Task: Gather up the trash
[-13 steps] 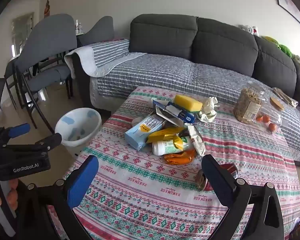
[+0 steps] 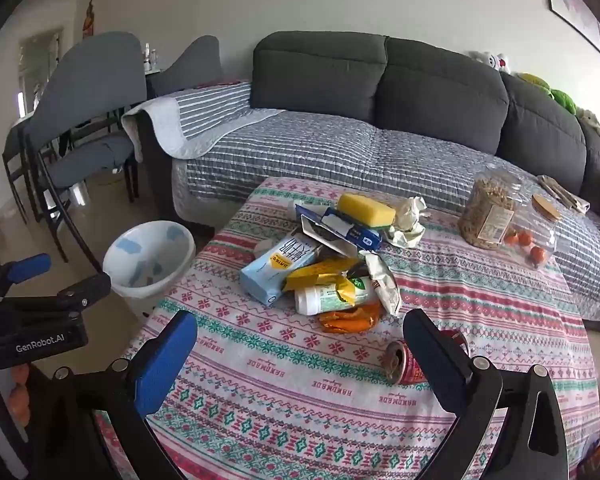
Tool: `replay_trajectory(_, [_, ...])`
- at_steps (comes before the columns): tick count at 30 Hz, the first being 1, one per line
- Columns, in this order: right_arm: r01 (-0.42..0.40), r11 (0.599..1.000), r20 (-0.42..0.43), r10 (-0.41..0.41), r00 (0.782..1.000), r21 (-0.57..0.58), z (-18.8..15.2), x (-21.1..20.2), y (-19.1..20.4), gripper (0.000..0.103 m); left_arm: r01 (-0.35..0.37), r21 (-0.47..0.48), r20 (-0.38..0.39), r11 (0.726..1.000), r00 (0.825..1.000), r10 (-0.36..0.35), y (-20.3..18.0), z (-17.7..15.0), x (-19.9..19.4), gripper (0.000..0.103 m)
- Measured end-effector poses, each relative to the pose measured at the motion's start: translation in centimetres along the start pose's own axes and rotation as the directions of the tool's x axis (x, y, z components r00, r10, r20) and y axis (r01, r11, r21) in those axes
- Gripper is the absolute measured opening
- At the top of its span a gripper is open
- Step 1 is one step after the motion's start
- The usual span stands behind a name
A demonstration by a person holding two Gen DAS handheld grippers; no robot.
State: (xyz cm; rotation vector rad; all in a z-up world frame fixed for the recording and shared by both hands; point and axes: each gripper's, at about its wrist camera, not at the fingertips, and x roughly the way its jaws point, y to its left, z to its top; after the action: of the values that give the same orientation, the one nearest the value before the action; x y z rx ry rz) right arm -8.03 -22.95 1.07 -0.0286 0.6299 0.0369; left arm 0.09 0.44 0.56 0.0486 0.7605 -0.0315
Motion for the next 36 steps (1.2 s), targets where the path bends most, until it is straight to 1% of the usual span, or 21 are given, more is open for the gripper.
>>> replay_trajectory(7, [0.004,1.0,0.002,-0.004,1.0,0.005,0.3,0.32,-0.22,0.103,-0.006,0.001,-0.005,1.0,1.0,0.006,-0.22,0.04,-0.19,0.101])
replay_trajectory(8, [0.001,1.0,0.004,-0.001,1.0,-0.002,-0.14,0.26,-0.18,0.103,-0.005,0.0,-0.003,1.0,1.0,0.005,-0.2,-0.08,-0.23,0.101])
replay_trajectory(12, [0.004,1.0,-0.006,-0.004,1.0,0.0,-0.11,0.6,-0.33,0.103,-0.006,0.001,-0.006,1.0,1.0,0.006,-0.1,-0.07,-0.24,0.101])
replay_trajectory(36, [-0.002,1.0,-0.011,0.002,1.0,0.022,-0.36,0.38,-0.25,0.103,-0.002,-0.002,-0.009,1.0,1.0,0.002,-0.05,-0.54,0.1,0.101])
